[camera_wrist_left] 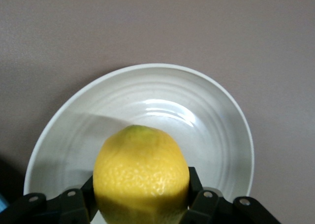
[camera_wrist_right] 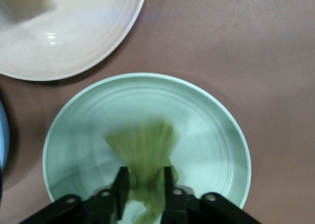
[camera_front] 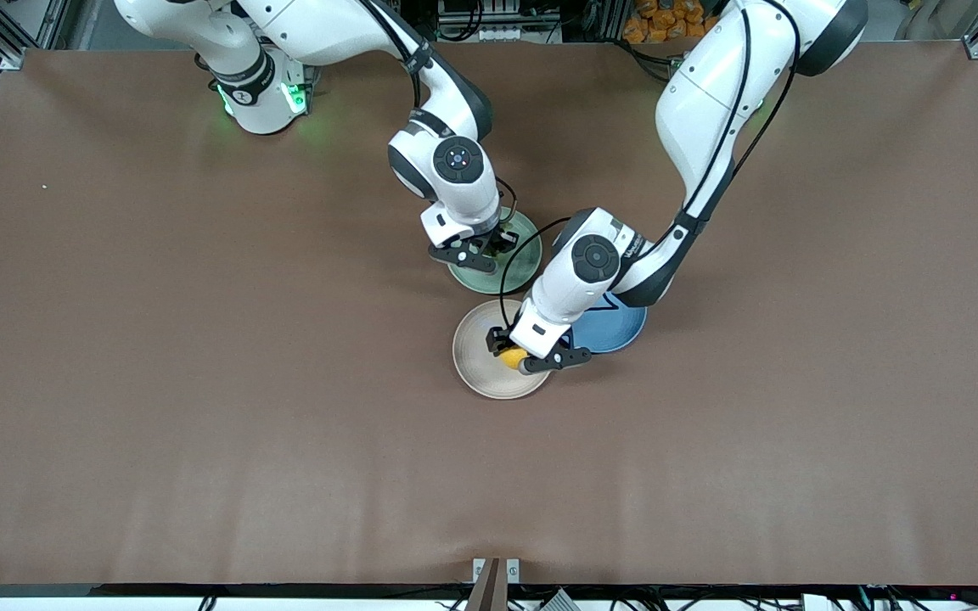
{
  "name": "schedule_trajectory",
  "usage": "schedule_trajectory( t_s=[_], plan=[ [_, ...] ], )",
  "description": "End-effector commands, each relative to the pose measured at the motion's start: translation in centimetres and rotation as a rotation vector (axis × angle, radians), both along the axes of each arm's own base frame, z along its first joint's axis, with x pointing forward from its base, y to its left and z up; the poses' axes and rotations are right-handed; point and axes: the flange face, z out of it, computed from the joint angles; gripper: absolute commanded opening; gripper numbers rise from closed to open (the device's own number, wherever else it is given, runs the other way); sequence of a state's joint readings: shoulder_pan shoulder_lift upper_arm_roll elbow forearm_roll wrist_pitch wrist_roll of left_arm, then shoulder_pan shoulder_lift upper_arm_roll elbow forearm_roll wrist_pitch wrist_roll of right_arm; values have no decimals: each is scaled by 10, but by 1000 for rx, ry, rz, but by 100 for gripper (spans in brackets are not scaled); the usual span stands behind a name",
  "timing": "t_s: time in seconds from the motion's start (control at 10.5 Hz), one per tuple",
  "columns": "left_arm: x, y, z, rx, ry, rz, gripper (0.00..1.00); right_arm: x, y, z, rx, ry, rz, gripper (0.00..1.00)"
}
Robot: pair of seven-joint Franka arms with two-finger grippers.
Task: Place lemon and lettuce in plates
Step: 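Release the lemon onto the white plate while the right gripper releases lettuce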
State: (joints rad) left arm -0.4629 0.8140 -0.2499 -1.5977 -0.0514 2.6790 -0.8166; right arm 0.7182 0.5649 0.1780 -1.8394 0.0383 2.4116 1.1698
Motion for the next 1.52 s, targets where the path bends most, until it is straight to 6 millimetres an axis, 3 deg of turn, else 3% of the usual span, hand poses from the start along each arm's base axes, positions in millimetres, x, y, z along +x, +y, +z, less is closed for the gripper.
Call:
schedule_trajectory(
  t_s=[0.0,0.28,0.47,0.76,1.23,1.42],
  plan=[
    [7,1,4,13,-37,-19,100,7,-4,18,-25,18,2,100],
    [17,9,37,34,-67,-32,100,24,-40,53,-94,74,49,100],
    [25,22,83,87,-81,-53,100,44,-78,82,-129,131,34,100],
    [40,59,147,158,-99,-54,100,74,-141,113,-168,156,49,100],
    [67,173,243,319,-121,-148,100,145,-274,163,-97,92,63,100],
    [67,206,272,352,-110,-164,100,160,-324,167,-82,92,84,100]
  ],
)
